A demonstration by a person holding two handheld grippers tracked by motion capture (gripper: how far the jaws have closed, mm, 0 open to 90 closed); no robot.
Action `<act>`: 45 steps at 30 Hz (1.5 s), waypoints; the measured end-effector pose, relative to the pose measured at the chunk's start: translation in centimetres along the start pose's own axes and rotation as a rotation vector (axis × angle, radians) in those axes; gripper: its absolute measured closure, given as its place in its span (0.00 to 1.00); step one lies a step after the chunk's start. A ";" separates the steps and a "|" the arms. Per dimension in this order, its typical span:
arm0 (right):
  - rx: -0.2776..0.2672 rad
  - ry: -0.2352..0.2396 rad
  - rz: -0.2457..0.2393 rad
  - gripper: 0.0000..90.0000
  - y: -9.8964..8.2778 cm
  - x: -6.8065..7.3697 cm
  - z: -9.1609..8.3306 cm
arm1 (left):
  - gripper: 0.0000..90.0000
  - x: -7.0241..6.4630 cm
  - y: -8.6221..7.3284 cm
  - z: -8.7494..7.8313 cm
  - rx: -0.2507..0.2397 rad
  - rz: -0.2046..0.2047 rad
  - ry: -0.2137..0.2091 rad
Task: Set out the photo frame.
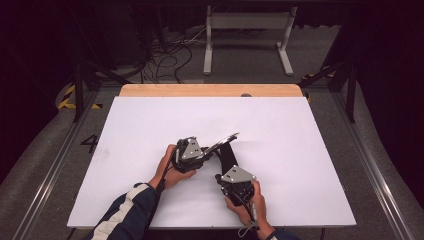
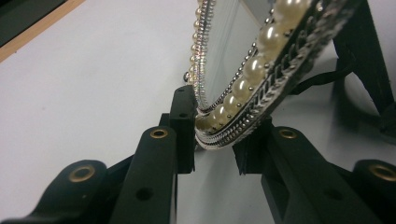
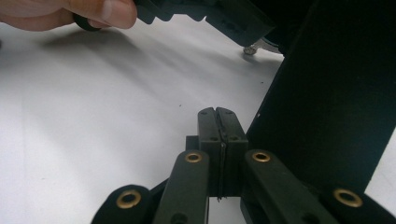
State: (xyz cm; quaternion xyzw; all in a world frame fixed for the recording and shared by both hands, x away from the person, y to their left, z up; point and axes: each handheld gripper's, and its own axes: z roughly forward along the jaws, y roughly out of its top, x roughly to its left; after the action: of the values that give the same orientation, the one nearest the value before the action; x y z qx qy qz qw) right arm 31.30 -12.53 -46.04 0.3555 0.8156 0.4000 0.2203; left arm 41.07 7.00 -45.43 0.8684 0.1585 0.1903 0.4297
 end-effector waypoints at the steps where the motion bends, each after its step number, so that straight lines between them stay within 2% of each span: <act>1: 0.000 0.000 0.000 1.00 0.0 0.0 0.0 | 0.81 -0.1 0.0 0.0 -0.001 0.004 0.004; 9: 0.001 0.008 0.018 1.00 -0.1 -0.2 -0.1 | 0.83 -0.3 0.1 -0.1 0.013 0.024 0.024; 13: -0.001 -0.006 0.026 1.00 -0.1 -0.7 -0.4 | 0.85 -0.4 0.1 -0.3 0.013 0.026 0.041; 16: 0.003 -0.030 0.043 1.00 -0.1 -1.5 -0.5 | 0.88 -0.2 -0.1 -0.5 0.011 0.026 0.042; 18: 0.008 -0.025 0.075 1.00 -0.4 -2.3 -0.5 | 0.88 -0.4 -0.1 -0.5 0.014 0.025 0.048; 20: 0.007 -0.024 0.085 1.00 -0.4 -2.5 -0.7 | 0.88 -0.4 -0.1 -0.5 0.013 0.025 0.050; 25: -0.027 0.008 0.060 1.00 0.1 -1.9 -1.1 | 0.88 -0.5 0.0 -0.5 0.011 0.028 0.064; 28: -0.053 0.019 0.029 1.00 0.7 -1.0 -0.8 | 0.88 -0.5 -0.1 -0.4 0.005 0.021 0.060; 31: -0.052 0.027 0.037 1.00 1.0 -0.5 -0.1 | 0.88 -0.5 -0.1 -0.4 0.004 0.024 0.062; 36: -0.039 -0.031 0.011 1.00 1.5 0.4 0.9 | 0.88 -0.5 -0.1 -0.4 0.005 0.030 0.067; 39: -0.020 -0.062 0.035 1.00 1.2 0.4 1.4 | 0.88 -0.5 -0.1 -0.4 0.003 0.009 0.059; 45: -0.013 -0.128 0.033 1.00 0.9 0.4 1.2 | 0.87 -1.0 0.0 -0.4 0.017 0.041 0.078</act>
State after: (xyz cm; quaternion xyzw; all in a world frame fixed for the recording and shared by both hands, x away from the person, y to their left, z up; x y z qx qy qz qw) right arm 32.18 -11.26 -46.00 0.3921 0.7913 0.3853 0.2677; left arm 40.03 6.83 -45.36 0.8671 0.1588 0.2313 0.4117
